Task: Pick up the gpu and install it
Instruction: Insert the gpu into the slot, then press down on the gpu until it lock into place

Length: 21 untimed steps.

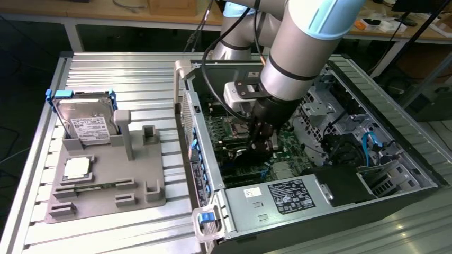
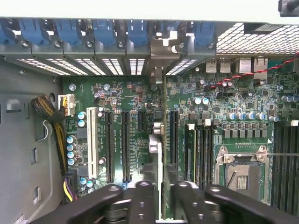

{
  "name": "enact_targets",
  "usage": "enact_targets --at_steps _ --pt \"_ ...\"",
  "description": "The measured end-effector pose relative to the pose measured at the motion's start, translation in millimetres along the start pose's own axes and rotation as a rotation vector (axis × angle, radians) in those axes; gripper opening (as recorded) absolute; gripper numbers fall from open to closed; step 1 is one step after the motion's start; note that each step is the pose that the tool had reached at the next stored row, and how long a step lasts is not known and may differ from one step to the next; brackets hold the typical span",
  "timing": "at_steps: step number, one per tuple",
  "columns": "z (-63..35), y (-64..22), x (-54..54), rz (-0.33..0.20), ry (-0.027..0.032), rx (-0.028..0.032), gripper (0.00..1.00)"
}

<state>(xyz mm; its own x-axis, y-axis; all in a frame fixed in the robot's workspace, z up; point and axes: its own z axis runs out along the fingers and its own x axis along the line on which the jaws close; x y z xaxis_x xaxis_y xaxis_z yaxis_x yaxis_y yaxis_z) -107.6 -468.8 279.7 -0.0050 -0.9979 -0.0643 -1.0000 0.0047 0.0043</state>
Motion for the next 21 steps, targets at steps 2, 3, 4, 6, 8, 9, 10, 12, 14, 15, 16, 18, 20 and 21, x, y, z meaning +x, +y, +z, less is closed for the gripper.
enact_targets --at_steps 2,3,4,6,8,9,10,12,14,15,16,18,20,21 --pt "0.0 0.0 0.0 0.000 0.0000 0.0000 0.14" --pt "0.0 0.0 0.0 0.000 0.0000 0.0000 0.11" --pt "0.0 0.0 0.0 0.000 0.0000 0.0000 0.11" --pt "0.0 0.0 0.0 0.000 0.0000 0.0000 0.11" --pt "0.0 0.0 0.0 0.000 0.0000 0.0000 0.11" --pt "0.0 0.0 0.0 0.000 0.0000 0.0000 0.11" --pt "0.0 0.0 0.0 0.000 0.0000 0.0000 0.11" --pt "0.0 0.0 0.0 0.000 0.0000 0.0000 0.11" --pt "0.0 0.0 0.0 0.000 -0.0001 0.0000 0.11" --pt "0.0 0.1 0.0 0.000 0.0000 0.0000 0.11" --pt "-0.1 1.1 0.0 0.000 0.0001 0.0000 0.11" --pt "0.0 7.7 0.0 0.000 0.0000 0.0008 0.11" --pt "0.0 12.9 0.1 0.000 0.0000 0.0020 0.11" --pt "0.1 16.8 0.1 0.000 0.0000 0.0029 0.11"
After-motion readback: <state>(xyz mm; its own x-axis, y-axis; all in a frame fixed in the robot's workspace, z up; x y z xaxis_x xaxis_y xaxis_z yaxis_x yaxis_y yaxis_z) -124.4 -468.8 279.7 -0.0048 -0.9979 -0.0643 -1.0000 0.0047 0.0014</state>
